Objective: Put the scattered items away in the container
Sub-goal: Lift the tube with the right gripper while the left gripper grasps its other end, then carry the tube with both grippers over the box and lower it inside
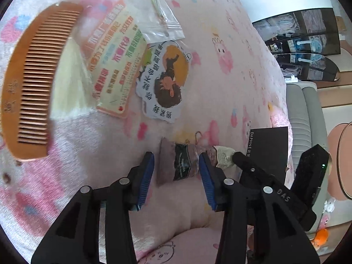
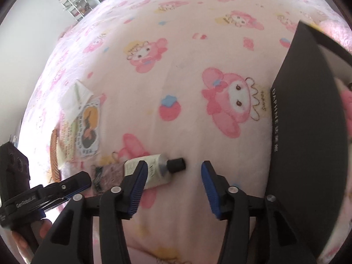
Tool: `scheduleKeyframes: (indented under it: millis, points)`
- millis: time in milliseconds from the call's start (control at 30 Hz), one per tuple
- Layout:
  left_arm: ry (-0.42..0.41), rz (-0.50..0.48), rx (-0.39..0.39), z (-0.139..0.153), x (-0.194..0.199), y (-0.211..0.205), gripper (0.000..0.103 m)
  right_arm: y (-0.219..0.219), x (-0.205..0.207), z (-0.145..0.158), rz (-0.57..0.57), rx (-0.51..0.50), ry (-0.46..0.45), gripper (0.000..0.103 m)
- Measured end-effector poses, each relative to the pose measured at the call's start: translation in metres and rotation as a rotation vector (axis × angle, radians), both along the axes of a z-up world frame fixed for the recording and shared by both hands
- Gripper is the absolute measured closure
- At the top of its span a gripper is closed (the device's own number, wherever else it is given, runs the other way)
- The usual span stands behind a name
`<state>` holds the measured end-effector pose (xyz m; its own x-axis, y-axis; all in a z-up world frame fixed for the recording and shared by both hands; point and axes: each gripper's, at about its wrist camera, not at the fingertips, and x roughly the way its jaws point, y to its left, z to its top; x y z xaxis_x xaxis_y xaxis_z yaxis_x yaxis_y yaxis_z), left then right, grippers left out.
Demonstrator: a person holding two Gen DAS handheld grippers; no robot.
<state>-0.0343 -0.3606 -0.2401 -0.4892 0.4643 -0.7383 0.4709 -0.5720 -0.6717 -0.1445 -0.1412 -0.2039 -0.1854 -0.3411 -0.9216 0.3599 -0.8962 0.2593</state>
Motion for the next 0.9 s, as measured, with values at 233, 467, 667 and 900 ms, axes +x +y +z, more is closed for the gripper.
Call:
scheduleKeyframes:
  millis: [233, 467, 667, 900]
  points:
    - [-0.019, -0.022, 0.044, -0.006, -0.008, 0.009, 0.057, 0.0, -0.012, -0.016, 0.025, -0.096, -0.085, 0.058]
    - [0.031, -0.02, 0.001, 0.03, 0.008, 0.018, 0.059, 0.009, 0.004, 0.017, 0.048, -0.142, -0.051, 0.062]
    - [0.086, -0.02, -0.021, 0.07, 0.032, 0.036, 0.059, 0.031, 0.03, 0.061, 0.062, -0.167, -0.005, 0.062]
    - [0.131, -0.095, -0.045, 0.109, 0.038, 0.079, 0.058, 0.08, 0.059, 0.097, 0.026, -0.191, 0.054, 0.062]
